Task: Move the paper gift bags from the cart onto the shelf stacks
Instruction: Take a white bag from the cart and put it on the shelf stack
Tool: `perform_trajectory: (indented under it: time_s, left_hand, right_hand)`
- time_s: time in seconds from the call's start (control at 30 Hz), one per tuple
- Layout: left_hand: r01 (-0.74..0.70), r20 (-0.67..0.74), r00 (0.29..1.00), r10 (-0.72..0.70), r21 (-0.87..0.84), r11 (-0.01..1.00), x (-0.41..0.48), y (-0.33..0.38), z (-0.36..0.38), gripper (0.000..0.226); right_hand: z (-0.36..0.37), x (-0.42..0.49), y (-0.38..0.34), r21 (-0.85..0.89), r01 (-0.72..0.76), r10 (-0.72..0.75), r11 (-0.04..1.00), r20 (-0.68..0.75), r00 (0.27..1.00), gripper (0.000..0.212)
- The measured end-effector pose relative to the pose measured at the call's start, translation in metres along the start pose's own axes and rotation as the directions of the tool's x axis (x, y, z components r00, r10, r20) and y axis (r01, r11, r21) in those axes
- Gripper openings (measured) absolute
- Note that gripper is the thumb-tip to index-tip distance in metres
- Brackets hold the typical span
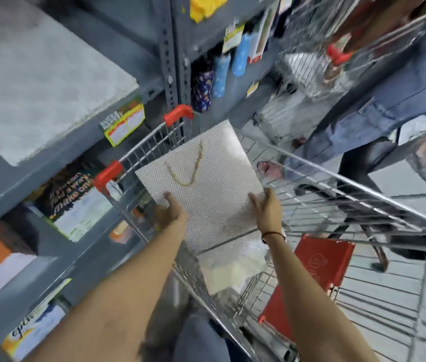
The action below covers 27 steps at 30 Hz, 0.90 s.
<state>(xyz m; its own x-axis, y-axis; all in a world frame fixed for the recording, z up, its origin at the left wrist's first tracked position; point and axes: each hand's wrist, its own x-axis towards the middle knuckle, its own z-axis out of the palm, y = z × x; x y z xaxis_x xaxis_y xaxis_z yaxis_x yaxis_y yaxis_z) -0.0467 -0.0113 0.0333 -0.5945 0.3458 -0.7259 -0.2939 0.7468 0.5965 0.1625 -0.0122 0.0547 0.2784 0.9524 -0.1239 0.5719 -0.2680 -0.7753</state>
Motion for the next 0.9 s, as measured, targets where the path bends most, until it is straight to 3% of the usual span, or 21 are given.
perform_trajectory:
  time_s: [0.1, 0.23, 0.33, 0.43, 0.57, 0.7, 0.83, 0.9]
  left_hand:
    - [-0.288, 0.111, 0.954, 0.280, 0.061, 0.956, -0.037, 0.050, -0.034, 0.072]
    - [-0.623, 0.220, 0.728, 0.650, -0.184, 0.760, -0.075, 0.113, -0.077, 0.042]
    - [-0.741, 0.197, 0.573, 0.796, -0.291, 0.605, -0.101, 0.161, -0.109, 0.019]
    - [-0.788, 0.131, 0.488, 0.863, -0.358, 0.500, -0.123, 0.192, -0.144, 0.020]
    - [-0.796, 0.058, 0.490, 0.870, -0.377, 0.473, -0.136, 0.206, -0.175, 0.019]
    - [-0.801, -0.026, 0.522, 0.853, -0.357, 0.480, -0.135, 0.205, -0.203, 0.035]
    - [-0.720, -0.070, 0.633, 0.771, -0.420, 0.553, -0.114, 0.207, -0.224, 0.035]
    - [-0.656, -0.082, 0.705, 0.705, -0.456, 0.602, -0.097, 0.208, -0.237, 0.036]
  right_hand:
    - [-0.029, -0.004, -0.049, 0.093, 0.090, -0.079, 0.992, -0.114, 0.990, 0.029]
    - [-0.071, -0.007, -0.126, 0.213, 0.224, -0.164, 0.951, -0.268, 0.949, 0.034]
    - [-0.093, -0.011, -0.177, 0.278, 0.321, -0.218, 0.905, -0.344, 0.913, 0.024]
    - [-0.097, -0.019, -0.216, 0.320, 0.399, -0.263, 0.859, -0.394, 0.881, 0.022]
    - [-0.083, -0.033, -0.241, 0.369, 0.423, -0.280, 0.827, -0.382, 0.881, 0.026]
    - [-0.064, -0.042, -0.258, 0.381, 0.436, -0.324, 0.816, -0.323, 0.889, 0.029]
    - [-0.047, -0.045, -0.267, 0.379, 0.427, -0.393, 0.821, -0.166, 0.904, 0.024]
    - [-0.037, -0.047, -0.268, 0.405, 0.417, -0.451, 0.814, -0.011, 0.892, 0.019]
